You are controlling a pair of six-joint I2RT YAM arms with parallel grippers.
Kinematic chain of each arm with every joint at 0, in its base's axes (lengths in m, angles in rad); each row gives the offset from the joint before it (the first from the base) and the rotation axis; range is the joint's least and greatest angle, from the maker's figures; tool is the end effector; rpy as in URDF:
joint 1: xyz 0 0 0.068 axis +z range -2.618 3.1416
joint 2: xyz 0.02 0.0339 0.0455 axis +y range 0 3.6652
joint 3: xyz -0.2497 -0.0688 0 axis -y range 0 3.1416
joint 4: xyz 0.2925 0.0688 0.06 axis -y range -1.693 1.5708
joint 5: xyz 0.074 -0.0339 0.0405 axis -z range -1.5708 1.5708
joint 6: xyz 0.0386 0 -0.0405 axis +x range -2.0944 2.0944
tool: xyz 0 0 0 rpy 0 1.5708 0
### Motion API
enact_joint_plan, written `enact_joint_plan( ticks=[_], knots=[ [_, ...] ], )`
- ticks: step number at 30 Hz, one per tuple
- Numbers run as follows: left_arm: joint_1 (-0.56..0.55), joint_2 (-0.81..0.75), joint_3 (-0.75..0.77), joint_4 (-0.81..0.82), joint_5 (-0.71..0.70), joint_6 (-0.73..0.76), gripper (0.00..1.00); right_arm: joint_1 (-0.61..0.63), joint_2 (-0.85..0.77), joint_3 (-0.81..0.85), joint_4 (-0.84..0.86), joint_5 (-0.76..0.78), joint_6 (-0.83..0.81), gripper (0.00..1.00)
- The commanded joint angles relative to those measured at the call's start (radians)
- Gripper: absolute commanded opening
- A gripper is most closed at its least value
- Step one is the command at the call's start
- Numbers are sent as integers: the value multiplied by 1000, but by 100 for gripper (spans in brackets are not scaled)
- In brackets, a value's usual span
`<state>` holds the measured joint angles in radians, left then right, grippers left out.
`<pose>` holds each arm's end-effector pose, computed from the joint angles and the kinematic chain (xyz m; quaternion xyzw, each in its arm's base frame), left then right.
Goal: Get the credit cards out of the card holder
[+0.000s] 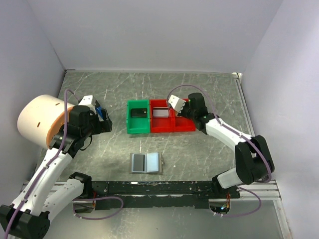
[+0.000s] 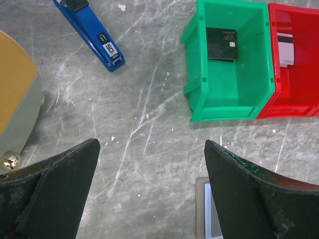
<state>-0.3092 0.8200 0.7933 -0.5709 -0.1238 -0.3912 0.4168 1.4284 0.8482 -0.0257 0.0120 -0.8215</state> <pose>0.2267 -0.0674 0.2850 -0.0651 0.8803 -0.1088 0.4572 0.3245 0.1431 0.1864 -0.5118 0.7230 -0.0984 0.4534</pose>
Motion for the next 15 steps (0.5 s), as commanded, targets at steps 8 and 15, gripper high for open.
enact_joint_plan(
  ticks=[8,15],
  knots=[
    [9,-4,-3,35,27,21,97,-19,167,94,72,25,-70,0],
    [9,4,-2,36,37,26,96,-24,235,105,114,4,-128,0]
  ],
)
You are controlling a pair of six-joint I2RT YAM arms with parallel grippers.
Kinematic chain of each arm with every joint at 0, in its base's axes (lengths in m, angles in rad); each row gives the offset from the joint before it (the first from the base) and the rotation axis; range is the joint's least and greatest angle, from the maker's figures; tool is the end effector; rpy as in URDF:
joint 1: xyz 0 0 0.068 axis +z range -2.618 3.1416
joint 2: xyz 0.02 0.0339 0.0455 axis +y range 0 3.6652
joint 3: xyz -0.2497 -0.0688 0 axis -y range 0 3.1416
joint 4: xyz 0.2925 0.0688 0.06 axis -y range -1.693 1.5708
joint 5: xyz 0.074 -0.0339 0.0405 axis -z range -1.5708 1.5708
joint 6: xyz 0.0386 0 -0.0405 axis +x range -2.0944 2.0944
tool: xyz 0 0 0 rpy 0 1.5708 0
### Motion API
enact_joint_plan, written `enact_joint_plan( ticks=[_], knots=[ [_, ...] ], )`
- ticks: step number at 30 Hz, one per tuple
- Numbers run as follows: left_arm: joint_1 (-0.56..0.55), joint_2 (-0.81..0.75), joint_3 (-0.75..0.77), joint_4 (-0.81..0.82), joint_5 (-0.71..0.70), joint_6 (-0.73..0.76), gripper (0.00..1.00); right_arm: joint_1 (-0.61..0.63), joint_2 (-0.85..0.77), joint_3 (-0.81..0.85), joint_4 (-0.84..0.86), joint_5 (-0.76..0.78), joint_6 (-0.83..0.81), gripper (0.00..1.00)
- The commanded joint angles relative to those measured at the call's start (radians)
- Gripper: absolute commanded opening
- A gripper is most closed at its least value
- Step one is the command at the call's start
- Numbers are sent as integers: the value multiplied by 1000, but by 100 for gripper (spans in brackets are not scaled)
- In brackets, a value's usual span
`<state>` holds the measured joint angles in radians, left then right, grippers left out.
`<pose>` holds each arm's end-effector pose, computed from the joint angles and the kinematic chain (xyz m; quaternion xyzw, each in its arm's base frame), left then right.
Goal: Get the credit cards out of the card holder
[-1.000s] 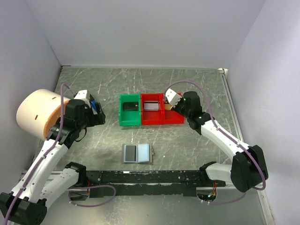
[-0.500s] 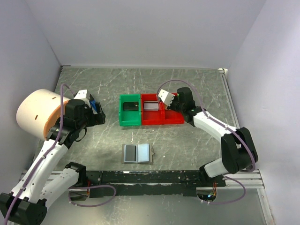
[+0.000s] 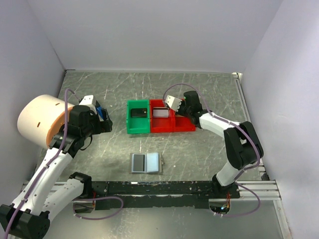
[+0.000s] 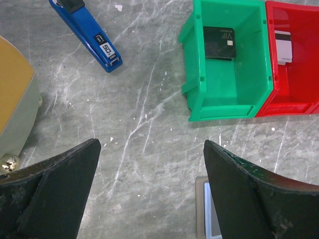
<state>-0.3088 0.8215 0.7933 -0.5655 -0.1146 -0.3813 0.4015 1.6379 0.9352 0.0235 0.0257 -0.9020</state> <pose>0.2272 -0.0679 0.2852 -0.0588 0.8800 -0.1109 0.4581 0.3560 0.1501 0.1487 -0.5428 0.7206 -0.1180 0.4148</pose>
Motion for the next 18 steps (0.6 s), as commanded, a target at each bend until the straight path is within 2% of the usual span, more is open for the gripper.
enact_joint_plan(
  ticks=[1,9,15,16,17,18],
  knots=[
    [9,2,-3,31,28,16,96,-8,33,16,72,-5,-52,0],
    [10,4,-5,36,35,18,96,-9,96,18,129,33,-68,0],
    [13,13,-3,33,31,18,96,-9,112,24,62,-38,-92,2],
    [13,13,-3,33,33,18,96,-9,111,18,61,-38,-91,5],
    [14,13,-3,34,34,18,96,-10,107,11,60,-40,-91,13],
    [14,13,-2,34,33,18,96,-9,105,5,56,-43,-95,27]
  ],
)
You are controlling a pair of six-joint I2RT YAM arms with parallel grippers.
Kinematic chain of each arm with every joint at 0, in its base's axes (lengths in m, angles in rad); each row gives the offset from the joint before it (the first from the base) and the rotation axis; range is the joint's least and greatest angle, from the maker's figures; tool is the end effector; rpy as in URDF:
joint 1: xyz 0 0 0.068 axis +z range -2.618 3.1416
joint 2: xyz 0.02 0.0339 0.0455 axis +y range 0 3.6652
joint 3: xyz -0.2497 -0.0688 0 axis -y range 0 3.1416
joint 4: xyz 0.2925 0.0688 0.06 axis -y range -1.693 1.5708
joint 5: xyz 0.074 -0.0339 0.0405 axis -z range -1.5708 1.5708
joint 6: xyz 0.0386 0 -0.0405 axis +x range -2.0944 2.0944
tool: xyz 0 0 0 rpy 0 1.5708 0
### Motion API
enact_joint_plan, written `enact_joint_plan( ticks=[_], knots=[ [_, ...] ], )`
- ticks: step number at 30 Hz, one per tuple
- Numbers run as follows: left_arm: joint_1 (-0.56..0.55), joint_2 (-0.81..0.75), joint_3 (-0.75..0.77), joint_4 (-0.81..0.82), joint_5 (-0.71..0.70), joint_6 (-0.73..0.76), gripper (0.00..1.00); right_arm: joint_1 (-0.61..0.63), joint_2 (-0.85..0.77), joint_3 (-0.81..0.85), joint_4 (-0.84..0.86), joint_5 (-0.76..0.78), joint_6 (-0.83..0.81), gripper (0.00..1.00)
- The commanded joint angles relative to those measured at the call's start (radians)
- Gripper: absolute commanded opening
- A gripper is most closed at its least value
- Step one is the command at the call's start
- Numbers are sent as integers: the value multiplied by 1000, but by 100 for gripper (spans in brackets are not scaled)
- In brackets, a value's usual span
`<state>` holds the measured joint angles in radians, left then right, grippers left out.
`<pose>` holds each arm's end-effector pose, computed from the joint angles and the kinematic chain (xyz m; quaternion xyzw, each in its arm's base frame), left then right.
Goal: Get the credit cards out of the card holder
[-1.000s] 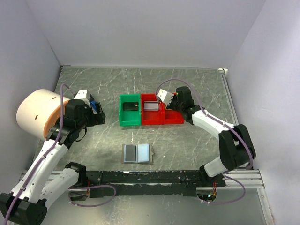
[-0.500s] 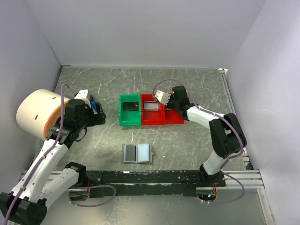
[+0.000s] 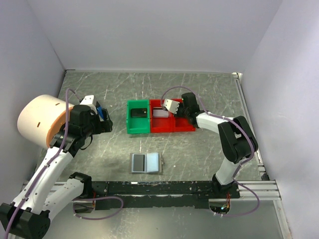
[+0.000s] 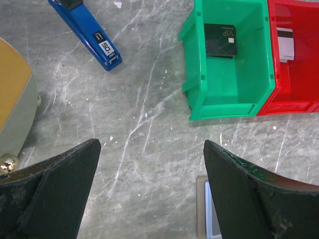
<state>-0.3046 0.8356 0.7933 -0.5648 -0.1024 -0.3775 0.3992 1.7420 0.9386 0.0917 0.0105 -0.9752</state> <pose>0.2298 -0.0681 0.2822 -0.0560 0.8835 -0.1121 0.4513 0.3632 0.1528 0.1171 -0.5750 0.7042 -0.1229 0.3979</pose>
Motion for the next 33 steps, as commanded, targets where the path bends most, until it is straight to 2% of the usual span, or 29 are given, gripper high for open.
enact_joint_plan(
  ticks=[1,3,11,17,21,23,26,28,30,33],
  knots=[
    [10,0,-2,34,22,14,96,-7,-1,-1,-18,-32,-22,36],
    [11,0,-2,35,26,15,96,-7,-2,0,-35,-33,-20,42],
    [13,3,-3,36,33,15,96,-7,-37,2,-35,-34,30,45],
    [15,3,-6,39,48,15,96,-5,-158,11,36,8,218,48],
    [14,7,-2,38,57,15,96,-6,-291,55,4,16,565,51],
    [15,7,-3,39,65,15,96,-6,-357,56,-37,-3,846,49],
    [14,7,-8,45,82,15,96,-7,-449,35,-99,-108,1215,43],
    [15,12,-9,48,99,15,96,-6,-483,-11,-106,-248,1393,43],
    [15,20,-7,44,110,15,95,-7,-506,-100,-34,-432,1506,45],
    [15,30,-4,43,121,15,95,25,-562,-261,173,-517,1742,48]
  ],
)
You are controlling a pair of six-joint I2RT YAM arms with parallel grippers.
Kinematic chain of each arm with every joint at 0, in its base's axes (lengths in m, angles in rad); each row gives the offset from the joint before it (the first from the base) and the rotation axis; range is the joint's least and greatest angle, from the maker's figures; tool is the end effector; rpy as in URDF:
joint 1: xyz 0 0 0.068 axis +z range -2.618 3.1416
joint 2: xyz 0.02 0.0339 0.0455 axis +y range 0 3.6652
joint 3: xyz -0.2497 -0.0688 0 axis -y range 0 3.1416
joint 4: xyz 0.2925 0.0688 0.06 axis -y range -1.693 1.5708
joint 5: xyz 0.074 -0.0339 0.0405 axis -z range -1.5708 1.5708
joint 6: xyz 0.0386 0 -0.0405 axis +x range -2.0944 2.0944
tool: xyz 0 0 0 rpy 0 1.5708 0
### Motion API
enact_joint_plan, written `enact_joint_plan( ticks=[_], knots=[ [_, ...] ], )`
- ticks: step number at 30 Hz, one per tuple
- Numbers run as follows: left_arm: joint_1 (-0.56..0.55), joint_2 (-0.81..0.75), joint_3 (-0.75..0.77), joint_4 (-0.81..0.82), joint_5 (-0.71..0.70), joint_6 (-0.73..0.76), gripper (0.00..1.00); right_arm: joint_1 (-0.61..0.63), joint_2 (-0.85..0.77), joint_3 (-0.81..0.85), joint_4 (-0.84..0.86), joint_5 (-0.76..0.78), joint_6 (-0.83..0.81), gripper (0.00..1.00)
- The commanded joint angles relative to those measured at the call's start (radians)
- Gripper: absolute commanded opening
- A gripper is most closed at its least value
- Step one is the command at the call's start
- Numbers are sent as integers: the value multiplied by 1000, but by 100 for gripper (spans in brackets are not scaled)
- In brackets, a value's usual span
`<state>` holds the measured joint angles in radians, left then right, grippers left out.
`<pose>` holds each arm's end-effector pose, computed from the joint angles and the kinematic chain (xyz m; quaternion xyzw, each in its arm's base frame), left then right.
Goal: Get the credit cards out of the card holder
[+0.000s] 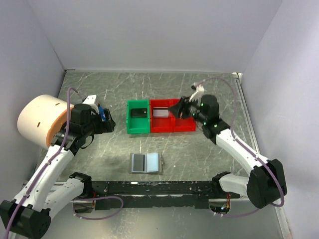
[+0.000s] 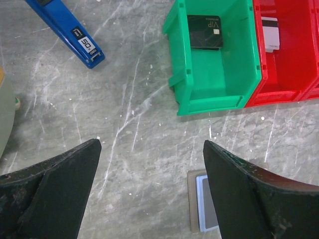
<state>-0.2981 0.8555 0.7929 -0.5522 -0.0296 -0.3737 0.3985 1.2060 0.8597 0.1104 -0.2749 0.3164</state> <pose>0.2335 -0.0705 0.2786 -0.0404 0.8869 -0.1392 0.4386 0.3042 0.1395 0.2779 -0.1167 0.7739 0.3153 0.5367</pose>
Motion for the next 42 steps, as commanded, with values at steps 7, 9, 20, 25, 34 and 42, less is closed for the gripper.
enact_joint_plan(
  ticks=[7,9,20,25,34,42],
  knots=[
    [8,27,-20,50,132,12,93,363,-50,-254,113,109,539,58],
    [8,40,-22,55,183,12,91,424,-28,-255,83,180,578,56],
    [-29,99,-257,210,569,-290,78,621,127,-273,142,291,752,40],
    [-102,104,-300,205,546,-308,74,661,213,-271,168,289,797,38],
    [-228,104,-355,255,473,-378,63,689,319,-313,218,277,880,32],
    [-288,183,-357,308,457,-393,57,687,378,-381,269,271,923,31]
  ],
)
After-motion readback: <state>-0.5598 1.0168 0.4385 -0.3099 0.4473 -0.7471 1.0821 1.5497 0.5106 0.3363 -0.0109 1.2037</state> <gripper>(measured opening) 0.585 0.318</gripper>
